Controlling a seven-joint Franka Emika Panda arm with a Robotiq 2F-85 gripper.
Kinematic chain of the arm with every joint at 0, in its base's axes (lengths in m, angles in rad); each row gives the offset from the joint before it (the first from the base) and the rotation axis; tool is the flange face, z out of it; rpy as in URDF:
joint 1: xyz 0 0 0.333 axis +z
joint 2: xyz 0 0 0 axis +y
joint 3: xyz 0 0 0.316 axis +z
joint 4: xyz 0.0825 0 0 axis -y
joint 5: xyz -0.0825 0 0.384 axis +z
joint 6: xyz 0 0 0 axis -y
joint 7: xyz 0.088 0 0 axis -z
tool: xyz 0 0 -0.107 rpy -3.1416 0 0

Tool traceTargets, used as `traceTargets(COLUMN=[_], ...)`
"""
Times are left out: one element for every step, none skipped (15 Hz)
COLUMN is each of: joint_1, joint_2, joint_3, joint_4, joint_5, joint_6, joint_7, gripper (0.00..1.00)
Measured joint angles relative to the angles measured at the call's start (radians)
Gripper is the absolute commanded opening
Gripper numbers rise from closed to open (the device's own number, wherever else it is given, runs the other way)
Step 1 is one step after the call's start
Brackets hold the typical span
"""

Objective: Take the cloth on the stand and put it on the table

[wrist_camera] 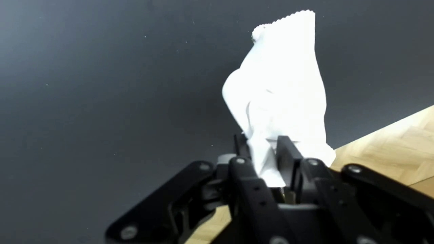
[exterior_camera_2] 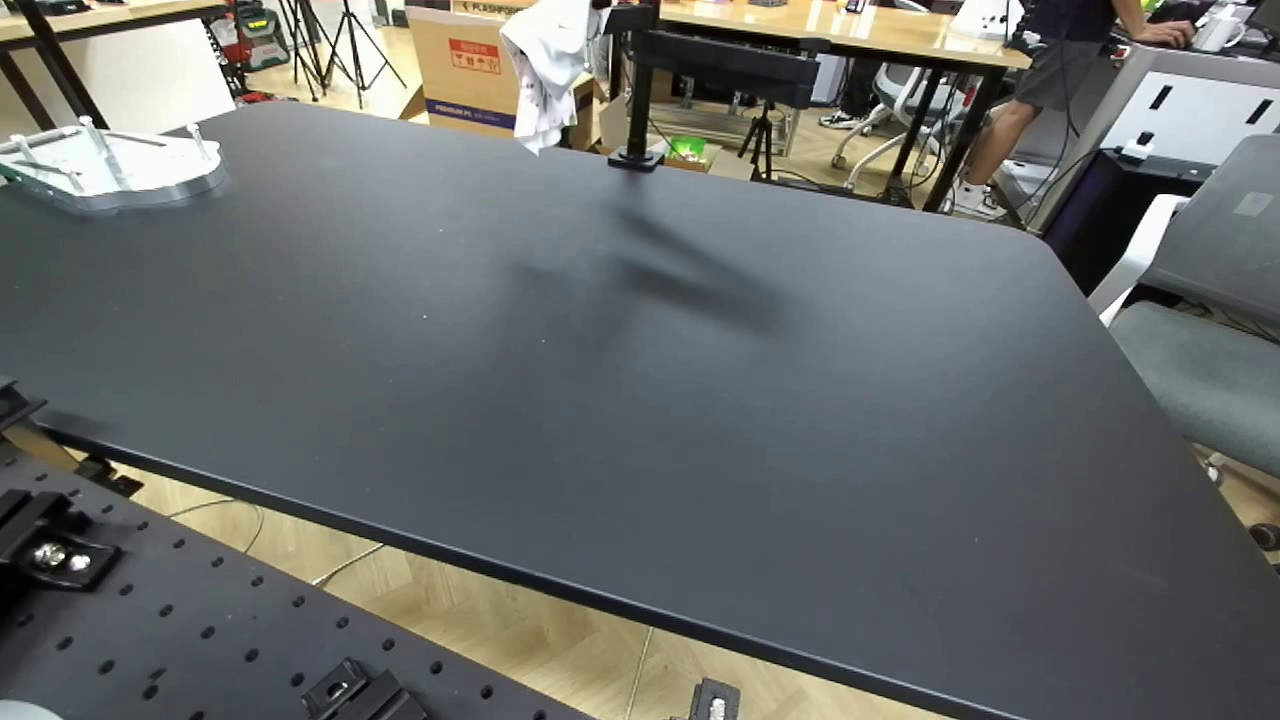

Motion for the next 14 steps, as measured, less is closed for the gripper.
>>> traceTargets(joint_1=[0.0, -0.001, -0.001, -0.002, -0.003, -0.003, -0.005, -0.008, -0.01, -0.014, -0.017, -0.021, -0.026, -0.032], joint_2=[-0.001, -0.006, -0.013, -0.024, -0.04, -0.063, -0.09, -0.121, -0.158, -0.196, -0.24, -0.283, -0.331, -0.377], joint_3=[0.0, -0.001, -0.002, -0.004, -0.006, -0.01, -0.015, -0.02, -0.026, -0.032, -0.037, -0.041, -0.044, -0.045], joint_4=[0.002, 0.002, 0.002, 0.0, -0.006, -0.018, -0.034, -0.056, -0.082, -0.111, -0.145, -0.18, -0.218, -0.255], joint_5=[0.0, 0.001, 0.001, 0.001, 0.001, 0.001, 0.0, 0.0, -0.001, -0.003, -0.006, -0.008, -0.01, -0.011], joint_6=[-0.013, -0.024, -0.037, -0.051, -0.061, -0.069, -0.072, -0.072, -0.072, -0.072, -0.072, -0.072, -0.071, -0.071], joint_7=[0.0, -0.001, -0.001, -0.002, -0.002, -0.002, -0.002, -0.002, -0.002, -0.002, -0.002, -0.002, -0.002, -0.001], gripper=[0.0, 0.0, 0.0, 0.01, 0.01, 0.01, 0.01, 0.01, 0.01, 0.01, 0.01, 0.01, 0.01, 0.01])
